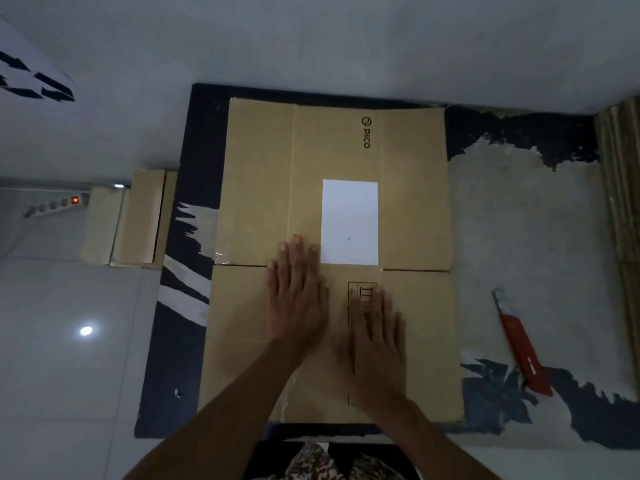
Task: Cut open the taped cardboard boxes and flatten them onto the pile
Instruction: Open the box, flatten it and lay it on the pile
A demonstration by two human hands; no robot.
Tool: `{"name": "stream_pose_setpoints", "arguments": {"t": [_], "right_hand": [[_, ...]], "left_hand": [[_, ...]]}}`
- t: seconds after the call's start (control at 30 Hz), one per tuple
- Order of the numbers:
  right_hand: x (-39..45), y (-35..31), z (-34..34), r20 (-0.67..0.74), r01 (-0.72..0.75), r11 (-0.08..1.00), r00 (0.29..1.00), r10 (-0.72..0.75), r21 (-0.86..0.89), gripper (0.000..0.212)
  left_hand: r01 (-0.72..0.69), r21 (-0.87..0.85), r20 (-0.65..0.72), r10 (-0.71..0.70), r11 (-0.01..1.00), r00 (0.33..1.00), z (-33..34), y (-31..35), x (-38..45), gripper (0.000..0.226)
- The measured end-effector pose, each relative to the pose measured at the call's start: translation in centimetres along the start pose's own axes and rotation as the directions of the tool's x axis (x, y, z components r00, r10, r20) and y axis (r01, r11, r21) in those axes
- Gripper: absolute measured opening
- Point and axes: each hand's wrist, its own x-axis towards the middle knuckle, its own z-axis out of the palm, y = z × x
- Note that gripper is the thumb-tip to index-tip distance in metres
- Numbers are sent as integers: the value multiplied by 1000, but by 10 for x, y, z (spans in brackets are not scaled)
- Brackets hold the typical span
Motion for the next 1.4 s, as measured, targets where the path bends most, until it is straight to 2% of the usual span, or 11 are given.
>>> {"name": "stream_pose_setpoints", "arguments": {"t": [0.07,0.2,0.37,0.67,0.8,0.87,0.97,1.1,1.27,1.37,1.4], "right_hand": [[-16,3,11,-23,11,999,1000,-12,-48,67],[-14,4,10,-19,17,997,1000,-18,-78,69],[-19,5,14,-61,39,999,997,-40,-19,67],[-15,5,11,-113,54,999,992,-54,-2,61],[49,-4,-18,-222,-49,998,973,58,47,32],[98,-7,-31,-219,-85,996,972,91,37,37],[155,-5,-32,-159,-45,999,987,40,-25,56],[177,-1,-22,-120,-19,997,993,10,-73,65],[175,-3,-21,-101,-50,992,994,38,-116,68],[173,-4,-24,-86,-60,990,995,49,-129,70],[173,-4,-24,-80,-61,990,995,51,-126,70]], "left_hand": [[-19,-23,-17,19,1000,1000,0,0,5,65],[36,-133,-85,-48,990,995,4,6,-29,53],[-3,-46,-18,2,999,1000,12,13,-95,58],[1,-67,-69,-5,998,998,13,9,-91,52],[-19,-89,-104,10,996,995,11,6,-90,52],[-34,-118,-162,15,992,987,9,5,-85,48],[-100,-113,-277,65,989,959,0,0,-60,29],[-115,-146,-274,72,983,959,-24,-12,9,19],[34,-81,-221,-51,996,974,-30,-22,120,44],[77,-85,-21,-80,993,997,-35,-18,176,59],[72,-74,1,-72,995,997,-37,-18,194,62]]}}
